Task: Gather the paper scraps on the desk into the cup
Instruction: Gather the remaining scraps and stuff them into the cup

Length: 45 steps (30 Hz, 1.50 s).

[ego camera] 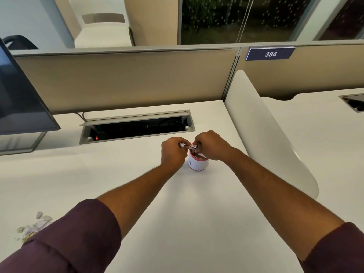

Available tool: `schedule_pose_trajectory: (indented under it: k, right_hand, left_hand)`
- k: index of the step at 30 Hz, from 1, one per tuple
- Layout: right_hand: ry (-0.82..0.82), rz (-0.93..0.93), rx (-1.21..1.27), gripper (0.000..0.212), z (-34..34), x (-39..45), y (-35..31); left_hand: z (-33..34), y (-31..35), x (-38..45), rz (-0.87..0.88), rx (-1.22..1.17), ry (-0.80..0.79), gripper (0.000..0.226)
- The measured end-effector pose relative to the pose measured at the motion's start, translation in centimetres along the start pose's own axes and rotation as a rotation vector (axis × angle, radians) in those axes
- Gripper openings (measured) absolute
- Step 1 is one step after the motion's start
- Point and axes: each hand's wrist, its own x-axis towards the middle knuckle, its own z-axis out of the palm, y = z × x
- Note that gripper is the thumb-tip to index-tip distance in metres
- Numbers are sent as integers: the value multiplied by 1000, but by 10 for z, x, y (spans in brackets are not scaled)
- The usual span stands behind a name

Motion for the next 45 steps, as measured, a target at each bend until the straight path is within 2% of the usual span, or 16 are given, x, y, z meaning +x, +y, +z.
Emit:
schedule_pose_trajectory:
  k: [6, 11, 17, 24, 30, 35, 40, 45]
  right_hand:
    - [84, 1, 70, 25, -14, -19, 7]
    - [211, 31, 210, 24, -9, -29, 14]
    - [376, 101, 370, 23, -1, -35, 23]
    - [370, 121, 410, 23, 7, -38, 31]
    - [418, 130, 454, 20, 10, -42, 33]
    - [423, 170, 494, 18, 13, -45, 34]
    - [451, 171, 514, 18, 18, -49, 33]
    - [448, 145, 485, 15, 24, -52, 25]
  left_hand:
    - [4, 9, -4, 33, 12, -17, 20]
    - [13, 15, -4, 70, 42, -26, 22]
    - [35, 19, 3, 137, 201, -165, 20]
    - [42, 20, 4, 162, 246, -189, 20]
    - [27, 25, 2, 144, 95, -225, 30]
    - [15, 31, -1, 30, -94, -221, 38]
    - [11, 29, -2, 46, -74, -125, 32]
    - [9, 22, 1, 35, -150, -73, 37]
